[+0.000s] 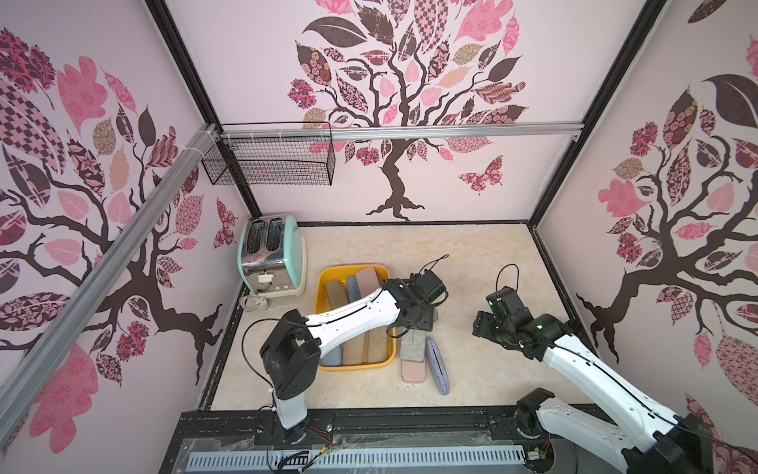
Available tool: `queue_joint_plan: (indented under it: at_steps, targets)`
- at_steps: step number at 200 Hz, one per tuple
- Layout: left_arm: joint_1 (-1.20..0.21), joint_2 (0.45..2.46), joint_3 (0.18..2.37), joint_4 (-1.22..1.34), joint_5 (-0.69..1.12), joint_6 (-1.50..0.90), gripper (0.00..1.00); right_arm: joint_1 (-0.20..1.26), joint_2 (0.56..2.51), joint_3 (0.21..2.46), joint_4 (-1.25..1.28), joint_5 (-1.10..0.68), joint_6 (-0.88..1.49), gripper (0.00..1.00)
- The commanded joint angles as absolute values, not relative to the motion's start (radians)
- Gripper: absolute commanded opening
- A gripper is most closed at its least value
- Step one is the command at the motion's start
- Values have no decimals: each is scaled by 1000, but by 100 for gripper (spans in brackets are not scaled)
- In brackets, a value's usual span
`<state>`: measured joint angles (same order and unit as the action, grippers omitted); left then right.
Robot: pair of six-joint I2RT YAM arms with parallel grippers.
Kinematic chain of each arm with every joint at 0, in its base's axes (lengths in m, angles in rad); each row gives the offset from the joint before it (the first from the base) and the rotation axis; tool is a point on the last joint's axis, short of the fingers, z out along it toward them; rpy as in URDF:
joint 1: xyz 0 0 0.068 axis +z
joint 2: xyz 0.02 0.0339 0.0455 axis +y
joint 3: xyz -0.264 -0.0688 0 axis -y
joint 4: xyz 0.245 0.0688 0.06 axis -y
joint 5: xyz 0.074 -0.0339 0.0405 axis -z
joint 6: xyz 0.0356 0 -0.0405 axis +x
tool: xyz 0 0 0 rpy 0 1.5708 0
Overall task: Put the glasses cases into the storage boxes
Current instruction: Pick up the glasses case, then place the glasses case in the storage box.
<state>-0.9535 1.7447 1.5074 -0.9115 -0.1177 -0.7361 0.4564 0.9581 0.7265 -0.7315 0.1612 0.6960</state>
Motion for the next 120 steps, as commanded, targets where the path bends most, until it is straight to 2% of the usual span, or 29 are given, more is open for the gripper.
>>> queue_joint_plan:
  at_steps: [1, 28, 43, 76, 96, 120]
  targets:
    - [-895, 1621, 1599, -938, -131, -710, 63, 454, 948, 771, -752, 173, 686, 74]
    - [-743, 1517, 1595, -988, -139, -647, 65, 454, 951, 772, -746, 164, 683, 73]
    - [-605, 1487, 1570, -1006, -112, -591, 65, 454, 949, 770, -738, 152, 684, 73]
    - [-357, 1512, 1519, -1002, -71, -494, 65, 454, 953, 761, -717, 133, 687, 73]
    - [-270, 1566, 1483, -968, -32, -483, 63, 454, 957, 756, -705, 116, 693, 72]
    - [-243, 1647, 1470, -927, -39, -477, 62, 454, 956, 756, -709, 111, 691, 71]
